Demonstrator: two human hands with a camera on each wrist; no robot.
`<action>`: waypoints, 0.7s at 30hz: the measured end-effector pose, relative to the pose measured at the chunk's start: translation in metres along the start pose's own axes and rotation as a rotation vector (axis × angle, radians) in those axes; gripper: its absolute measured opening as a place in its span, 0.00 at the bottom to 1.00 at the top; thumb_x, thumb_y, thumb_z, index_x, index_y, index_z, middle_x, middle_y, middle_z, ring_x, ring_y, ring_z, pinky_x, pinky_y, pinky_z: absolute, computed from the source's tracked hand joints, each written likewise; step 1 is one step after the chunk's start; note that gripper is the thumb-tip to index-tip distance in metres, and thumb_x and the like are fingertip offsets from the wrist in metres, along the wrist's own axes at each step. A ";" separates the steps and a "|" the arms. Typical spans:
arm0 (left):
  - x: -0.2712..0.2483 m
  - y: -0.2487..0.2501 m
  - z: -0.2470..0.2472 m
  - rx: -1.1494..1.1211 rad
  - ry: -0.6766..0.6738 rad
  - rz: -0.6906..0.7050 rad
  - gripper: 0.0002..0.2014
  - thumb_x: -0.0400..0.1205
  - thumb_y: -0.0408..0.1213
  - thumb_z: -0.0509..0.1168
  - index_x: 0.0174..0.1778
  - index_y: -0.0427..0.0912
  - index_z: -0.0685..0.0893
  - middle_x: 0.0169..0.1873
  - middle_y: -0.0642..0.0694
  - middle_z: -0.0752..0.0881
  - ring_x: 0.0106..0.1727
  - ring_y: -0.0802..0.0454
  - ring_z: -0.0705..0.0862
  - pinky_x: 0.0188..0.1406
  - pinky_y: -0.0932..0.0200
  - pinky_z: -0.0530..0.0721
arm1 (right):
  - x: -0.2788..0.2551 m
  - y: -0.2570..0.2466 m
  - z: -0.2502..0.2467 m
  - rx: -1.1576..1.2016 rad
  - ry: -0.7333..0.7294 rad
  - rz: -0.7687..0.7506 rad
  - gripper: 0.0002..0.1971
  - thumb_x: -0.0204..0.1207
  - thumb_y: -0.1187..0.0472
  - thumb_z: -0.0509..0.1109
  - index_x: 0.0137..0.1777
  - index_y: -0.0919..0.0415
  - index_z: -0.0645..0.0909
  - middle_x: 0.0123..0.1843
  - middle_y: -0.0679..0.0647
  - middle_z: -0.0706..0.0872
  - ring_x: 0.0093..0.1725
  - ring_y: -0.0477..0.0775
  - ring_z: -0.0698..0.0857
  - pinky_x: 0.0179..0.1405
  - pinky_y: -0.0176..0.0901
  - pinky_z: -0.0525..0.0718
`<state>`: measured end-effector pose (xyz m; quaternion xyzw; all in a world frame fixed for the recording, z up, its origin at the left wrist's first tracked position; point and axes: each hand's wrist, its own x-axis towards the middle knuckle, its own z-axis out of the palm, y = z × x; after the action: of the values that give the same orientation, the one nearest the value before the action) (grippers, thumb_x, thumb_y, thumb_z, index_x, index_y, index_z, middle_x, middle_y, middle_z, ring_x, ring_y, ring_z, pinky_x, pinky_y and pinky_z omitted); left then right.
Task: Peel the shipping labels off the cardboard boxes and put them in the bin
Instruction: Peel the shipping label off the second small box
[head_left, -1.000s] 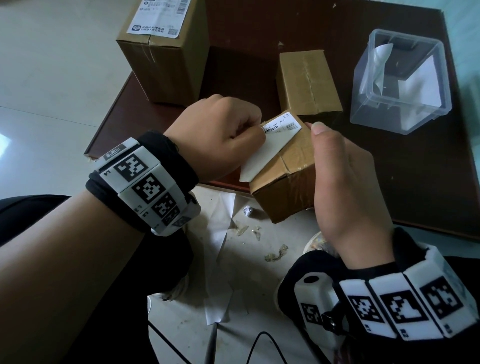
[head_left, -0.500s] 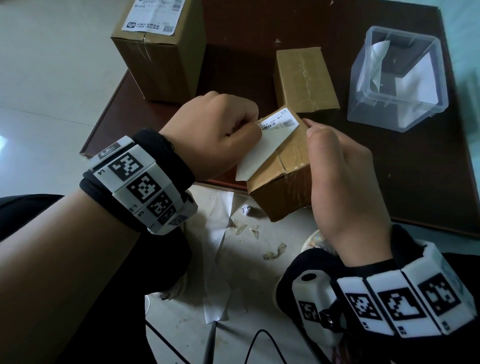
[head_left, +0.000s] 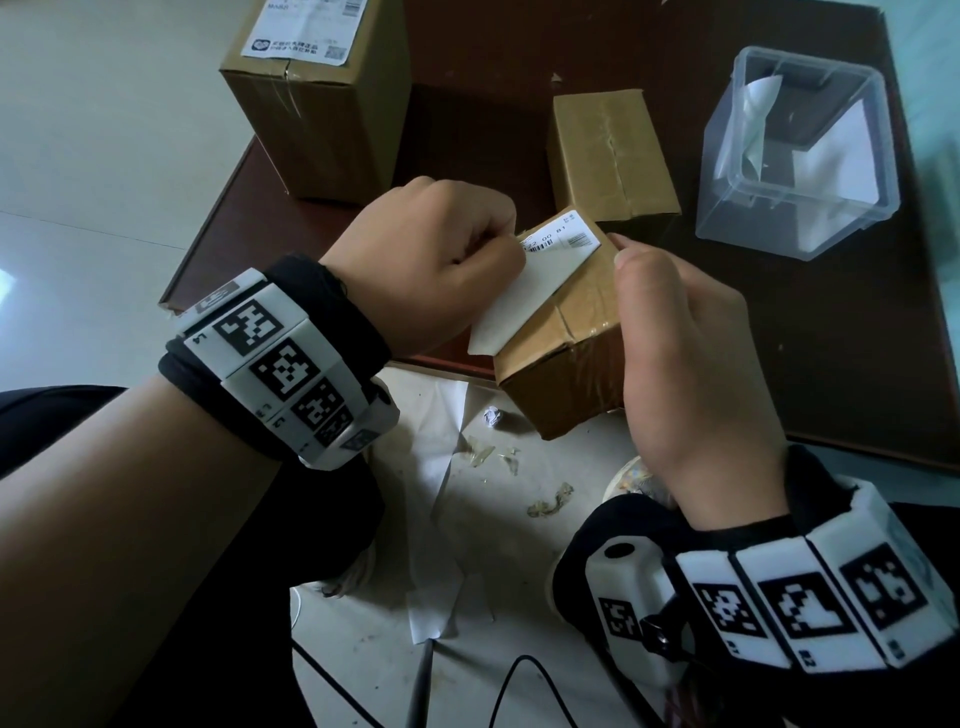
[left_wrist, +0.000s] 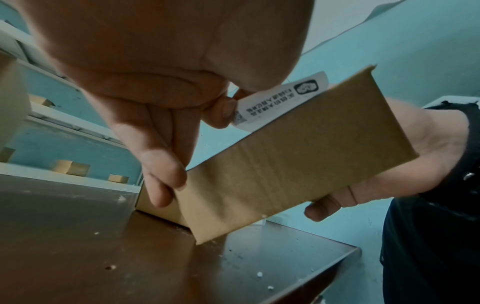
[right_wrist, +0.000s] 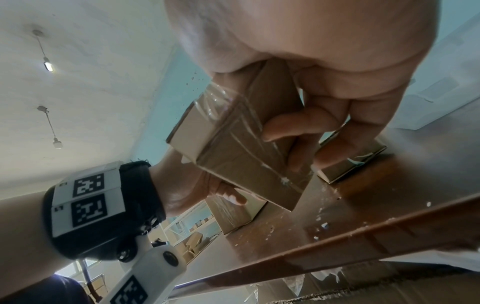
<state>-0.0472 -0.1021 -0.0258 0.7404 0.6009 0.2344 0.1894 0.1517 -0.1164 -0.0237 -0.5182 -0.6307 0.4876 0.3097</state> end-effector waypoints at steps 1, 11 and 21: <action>0.000 0.000 0.000 -0.002 -0.002 -0.004 0.15 0.83 0.44 0.54 0.30 0.44 0.73 0.24 0.47 0.72 0.26 0.47 0.69 0.28 0.54 0.66 | 0.000 0.000 0.000 0.002 0.002 -0.001 0.25 0.82 0.44 0.54 0.51 0.63 0.85 0.45 0.68 0.84 0.42 0.67 0.81 0.33 0.55 0.76; 0.000 0.001 0.000 -0.028 0.014 -0.019 0.15 0.82 0.43 0.55 0.29 0.47 0.70 0.24 0.48 0.69 0.26 0.50 0.67 0.29 0.51 0.67 | -0.001 -0.002 0.001 0.020 0.010 -0.014 0.26 0.83 0.45 0.54 0.55 0.64 0.86 0.45 0.69 0.85 0.43 0.68 0.82 0.34 0.56 0.77; 0.000 0.002 0.000 -0.062 0.025 -0.048 0.15 0.82 0.42 0.56 0.28 0.46 0.70 0.23 0.49 0.67 0.26 0.52 0.65 0.28 0.58 0.62 | 0.000 -0.002 0.000 0.035 0.007 -0.029 0.23 0.83 0.45 0.54 0.49 0.61 0.85 0.42 0.68 0.83 0.41 0.67 0.80 0.29 0.50 0.76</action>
<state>-0.0450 -0.1021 -0.0248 0.7166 0.6131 0.2577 0.2104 0.1511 -0.1168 -0.0220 -0.5053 -0.6283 0.4922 0.3281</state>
